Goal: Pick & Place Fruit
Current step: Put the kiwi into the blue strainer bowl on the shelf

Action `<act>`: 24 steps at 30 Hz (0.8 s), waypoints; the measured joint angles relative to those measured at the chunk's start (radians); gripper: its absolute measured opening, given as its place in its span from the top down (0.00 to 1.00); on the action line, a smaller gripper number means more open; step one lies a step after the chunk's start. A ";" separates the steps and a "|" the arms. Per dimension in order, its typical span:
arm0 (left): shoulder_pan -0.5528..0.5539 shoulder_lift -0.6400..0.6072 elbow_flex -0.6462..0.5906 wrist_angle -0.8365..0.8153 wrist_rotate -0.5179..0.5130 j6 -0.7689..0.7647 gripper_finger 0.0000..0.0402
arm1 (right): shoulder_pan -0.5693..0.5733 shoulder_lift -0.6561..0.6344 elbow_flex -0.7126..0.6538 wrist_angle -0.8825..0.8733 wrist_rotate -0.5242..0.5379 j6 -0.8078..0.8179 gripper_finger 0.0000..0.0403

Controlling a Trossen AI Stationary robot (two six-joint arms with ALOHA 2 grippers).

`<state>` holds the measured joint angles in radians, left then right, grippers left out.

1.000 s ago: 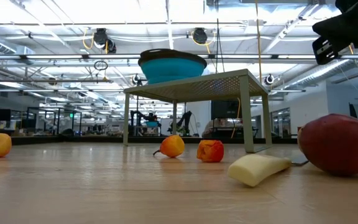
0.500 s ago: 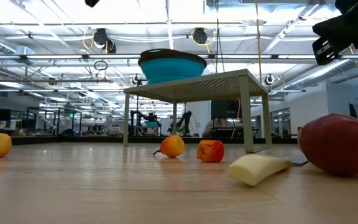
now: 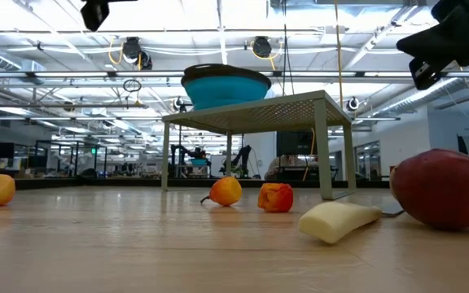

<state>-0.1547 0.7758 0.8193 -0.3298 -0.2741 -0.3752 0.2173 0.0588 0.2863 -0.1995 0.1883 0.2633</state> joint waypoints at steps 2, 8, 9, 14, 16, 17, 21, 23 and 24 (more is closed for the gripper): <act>0.000 -0.037 -0.028 -0.001 0.004 0.018 0.98 | 0.000 0.014 0.000 0.001 0.024 0.000 1.00; 0.001 -0.131 -0.091 0.000 0.015 0.077 1.00 | 0.000 0.071 0.000 0.007 0.048 0.038 1.00; 0.001 -0.143 -0.101 -0.001 0.015 0.083 0.99 | 0.000 0.083 0.000 0.008 0.048 0.039 1.00; 0.001 -0.192 -0.156 0.000 0.046 0.113 1.00 | 0.000 0.150 0.000 0.035 0.051 0.040 1.00; 0.001 -0.208 -0.186 0.018 0.061 0.112 0.99 | 0.000 0.177 0.006 0.048 0.051 0.040 1.00; 0.001 -0.216 -0.203 0.033 0.067 0.112 0.99 | 0.000 0.192 0.017 0.045 0.051 0.039 1.00; 0.002 -0.244 -0.279 0.111 0.097 0.131 0.99 | 0.000 0.255 0.088 0.004 0.051 0.040 1.00; 0.007 -0.262 -0.323 0.158 0.110 0.131 0.99 | 0.000 0.288 0.130 -0.042 0.051 0.049 1.00; 0.011 -0.273 -0.344 0.181 0.118 0.130 0.99 | 0.000 0.303 0.152 -0.070 0.051 0.060 1.00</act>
<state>-0.1441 0.5030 0.4754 -0.1487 -0.1561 -0.2447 0.2173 0.3617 0.4381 -0.2693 0.2390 0.3235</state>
